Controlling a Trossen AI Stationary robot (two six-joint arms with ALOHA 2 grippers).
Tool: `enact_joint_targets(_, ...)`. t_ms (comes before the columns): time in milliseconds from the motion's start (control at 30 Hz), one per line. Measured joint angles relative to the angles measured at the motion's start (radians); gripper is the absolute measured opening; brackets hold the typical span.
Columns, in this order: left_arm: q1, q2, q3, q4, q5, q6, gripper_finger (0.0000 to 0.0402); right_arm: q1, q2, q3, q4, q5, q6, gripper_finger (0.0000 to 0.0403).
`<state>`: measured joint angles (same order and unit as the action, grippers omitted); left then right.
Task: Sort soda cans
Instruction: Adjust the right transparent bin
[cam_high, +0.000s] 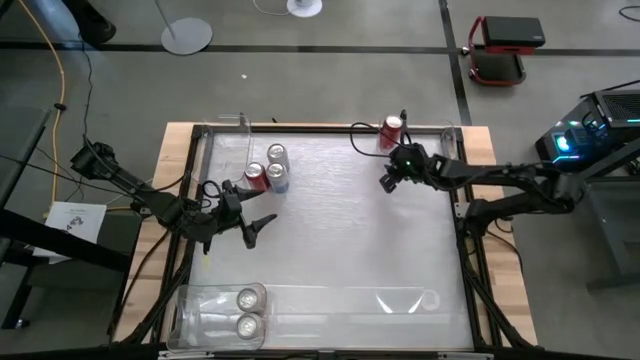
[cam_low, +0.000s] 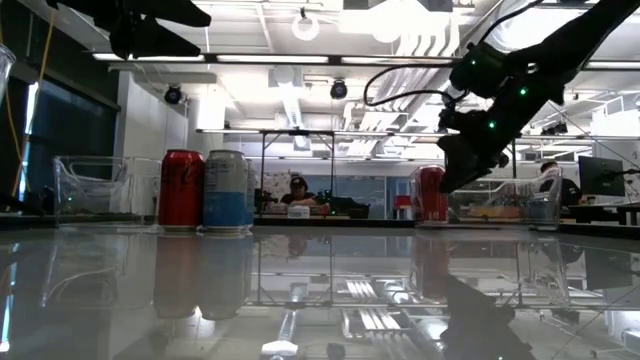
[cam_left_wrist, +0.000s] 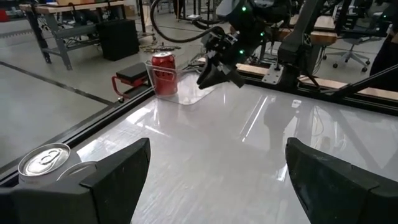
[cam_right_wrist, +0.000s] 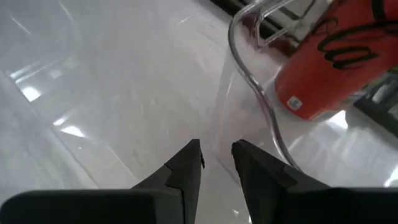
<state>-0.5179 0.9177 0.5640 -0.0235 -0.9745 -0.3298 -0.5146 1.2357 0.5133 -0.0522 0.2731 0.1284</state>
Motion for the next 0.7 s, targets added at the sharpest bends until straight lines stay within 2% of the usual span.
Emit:
enact_joint_targets(400,0.0,0.0,0.0,0.001,0.028,-0.009,0.0349,0.094,-0.16,0.0,0.003,0.012,-0.006,0.0098)
enact_joint_targets(700,0.0,0.0,0.0,0.0,0.03,-0.008,0.0349,0.133,-0.177,0.0,-0.02,0.004,-0.039,0.0098)
